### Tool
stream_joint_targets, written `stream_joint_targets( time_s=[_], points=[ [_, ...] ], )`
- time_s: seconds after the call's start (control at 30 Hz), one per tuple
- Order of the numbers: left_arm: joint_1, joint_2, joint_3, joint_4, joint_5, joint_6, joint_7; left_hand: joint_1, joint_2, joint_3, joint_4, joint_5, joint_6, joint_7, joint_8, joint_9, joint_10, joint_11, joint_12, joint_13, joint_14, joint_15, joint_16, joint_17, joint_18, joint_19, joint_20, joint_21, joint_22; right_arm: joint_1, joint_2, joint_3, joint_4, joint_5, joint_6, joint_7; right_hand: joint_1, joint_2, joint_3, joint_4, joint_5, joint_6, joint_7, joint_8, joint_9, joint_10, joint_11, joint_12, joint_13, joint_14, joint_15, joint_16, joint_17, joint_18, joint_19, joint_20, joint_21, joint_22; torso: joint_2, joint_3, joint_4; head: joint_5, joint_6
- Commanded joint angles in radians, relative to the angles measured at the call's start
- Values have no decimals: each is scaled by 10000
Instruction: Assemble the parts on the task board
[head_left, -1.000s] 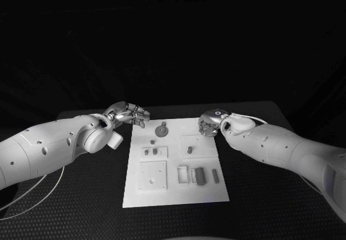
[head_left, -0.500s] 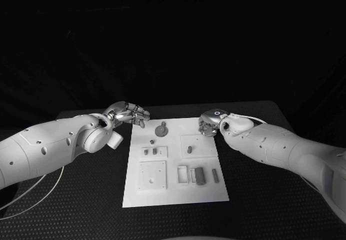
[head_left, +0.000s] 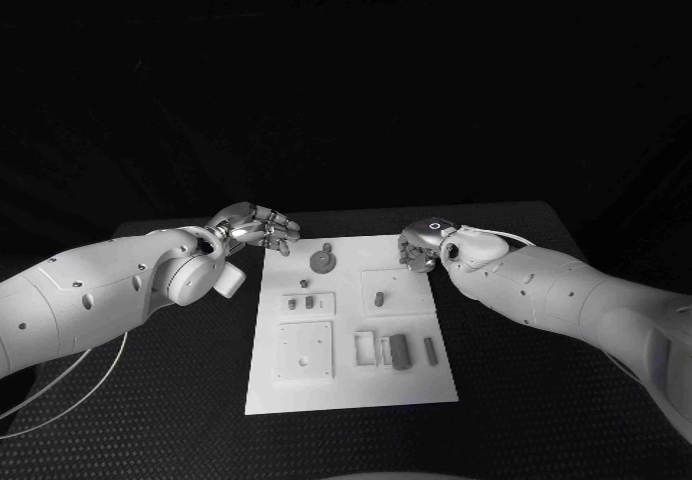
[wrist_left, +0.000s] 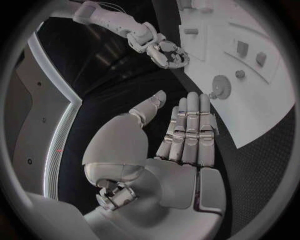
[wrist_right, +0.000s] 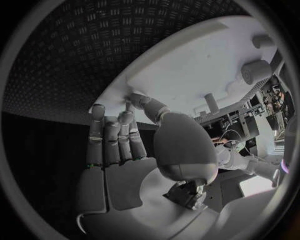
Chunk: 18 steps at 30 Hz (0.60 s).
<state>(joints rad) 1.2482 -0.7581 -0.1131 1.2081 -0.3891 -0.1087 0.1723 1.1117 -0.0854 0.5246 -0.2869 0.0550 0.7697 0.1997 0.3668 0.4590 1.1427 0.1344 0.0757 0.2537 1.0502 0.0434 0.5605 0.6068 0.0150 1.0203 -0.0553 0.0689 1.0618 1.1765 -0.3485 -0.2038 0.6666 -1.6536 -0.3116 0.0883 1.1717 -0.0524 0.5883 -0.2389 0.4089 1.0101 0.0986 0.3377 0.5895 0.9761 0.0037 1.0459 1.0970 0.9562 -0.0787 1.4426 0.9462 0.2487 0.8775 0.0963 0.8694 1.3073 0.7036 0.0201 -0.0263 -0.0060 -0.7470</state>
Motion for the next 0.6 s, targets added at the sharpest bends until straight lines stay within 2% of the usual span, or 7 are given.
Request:
stream_joint_targets(
  time_s=[0.03, 0.37, 0.6],
  points=[
    [23, 3, 10, 30, -31, 22, 55, 69, -23, -41, 14, -15, -67, 44, 68, -14, -54, 9, -11, 0, 82, 11, -50, 12, -29, -11, 18, -15, -11, -111, -23, -56, 20, -133, 595, 4, -45, 176, 76, -27, 22, 140, 45, 40, 20, 50, -40, 69, -20, 21, -84, 81, -22, 131, 75, 17, 45, 173, 0, 1, 0, -3, -5],
    [25, 1, 10, 26, -31, 6, 59, 65, -28, -41, 18, -15, -79, 47, 69, -21, -68, 15, -16, -2, 81, 13, -59, 21, -30, -12, 18, -15, -18, -108, -117, -53, 165, 98, -224, -217, -254, 155, 254, -232, 11, 464, -100, 168, 209, 345, -186, 286, -102, 298, -223, 400, -159, 131, 454, -135, 270, 188, -2, 3, -5, -12, -6],
    [32, -17, 10, 29, -31, -13, 65, 63, -28, -41, 20, -15, -85, 49, 70, -24, -76, 18, -19, -3, 82, 14, -63, 25, -30, -13, 18, -15, -21, -105, -207, -46, 288, 321, -730, -266, -311, 121, 283, -233, 9, 525, -131, 188, 266, 427, -221, 341, -123, 369, -269, 478, -189, 131, 554, -186, 321, 184, 1, 0, -3, -14, -9]
  ],
)
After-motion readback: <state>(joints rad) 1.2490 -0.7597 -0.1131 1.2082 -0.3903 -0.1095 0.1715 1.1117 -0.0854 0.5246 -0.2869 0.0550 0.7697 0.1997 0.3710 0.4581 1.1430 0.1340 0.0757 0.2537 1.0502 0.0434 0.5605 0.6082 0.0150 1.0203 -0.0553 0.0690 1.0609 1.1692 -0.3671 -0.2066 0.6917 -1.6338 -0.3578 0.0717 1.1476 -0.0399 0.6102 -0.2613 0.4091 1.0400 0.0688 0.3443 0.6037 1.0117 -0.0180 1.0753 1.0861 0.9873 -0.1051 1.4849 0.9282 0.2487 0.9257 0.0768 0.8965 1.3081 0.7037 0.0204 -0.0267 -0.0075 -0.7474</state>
